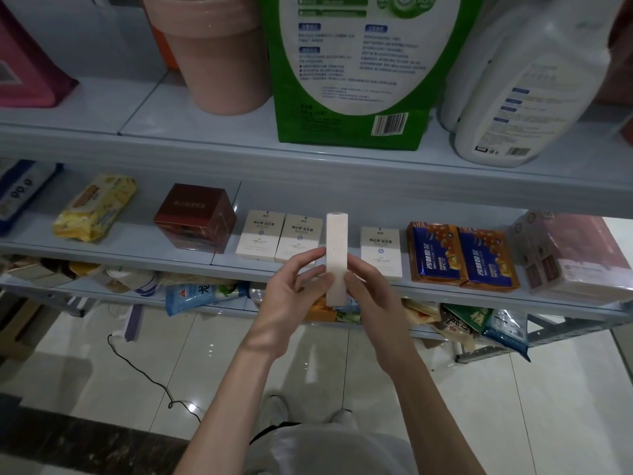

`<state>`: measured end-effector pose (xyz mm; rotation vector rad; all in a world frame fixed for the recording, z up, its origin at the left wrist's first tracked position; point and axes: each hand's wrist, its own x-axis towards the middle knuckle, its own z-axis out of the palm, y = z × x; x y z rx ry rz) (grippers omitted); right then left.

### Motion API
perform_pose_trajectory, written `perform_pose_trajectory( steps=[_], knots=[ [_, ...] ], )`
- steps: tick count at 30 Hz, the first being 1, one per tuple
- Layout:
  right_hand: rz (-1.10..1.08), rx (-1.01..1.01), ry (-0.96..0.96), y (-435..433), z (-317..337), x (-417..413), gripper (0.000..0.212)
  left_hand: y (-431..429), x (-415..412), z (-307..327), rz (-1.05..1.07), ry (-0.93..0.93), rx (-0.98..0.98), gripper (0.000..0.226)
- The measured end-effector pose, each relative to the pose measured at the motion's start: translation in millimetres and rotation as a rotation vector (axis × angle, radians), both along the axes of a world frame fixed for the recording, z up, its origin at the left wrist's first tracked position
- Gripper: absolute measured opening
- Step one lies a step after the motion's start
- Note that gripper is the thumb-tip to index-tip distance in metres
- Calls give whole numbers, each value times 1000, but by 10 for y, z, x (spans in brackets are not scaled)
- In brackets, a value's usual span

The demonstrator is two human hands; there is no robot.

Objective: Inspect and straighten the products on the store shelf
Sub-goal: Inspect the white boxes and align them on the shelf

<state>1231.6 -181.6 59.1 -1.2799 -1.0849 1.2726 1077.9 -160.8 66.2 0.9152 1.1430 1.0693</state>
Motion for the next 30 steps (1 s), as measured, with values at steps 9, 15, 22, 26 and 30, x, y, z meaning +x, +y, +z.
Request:
perform_pose_trajectory(
  steps=[9, 15, 22, 26, 30],
  knots=[
    [2, -19, -9, -2, -90, -15, 35, 7, -3, -77, -8, 0, 56, 42],
    [22, -3, -9, 1, -129, -20, 36, -3, -31, -107, -19, -24, 47, 44],
    [53, 47, -121, 30, -214, -9, 37, -36, -37, -107, 10, -73, 36, 36],
    [38, 44, -65, 10, -165, -32, 33, -8, -26, -48, 77, -54, 5, 25],
    [36, 51, -65, 8, -112, -43, 40, -21, -17, 0, 38, -19, 53, 39]
  ],
)
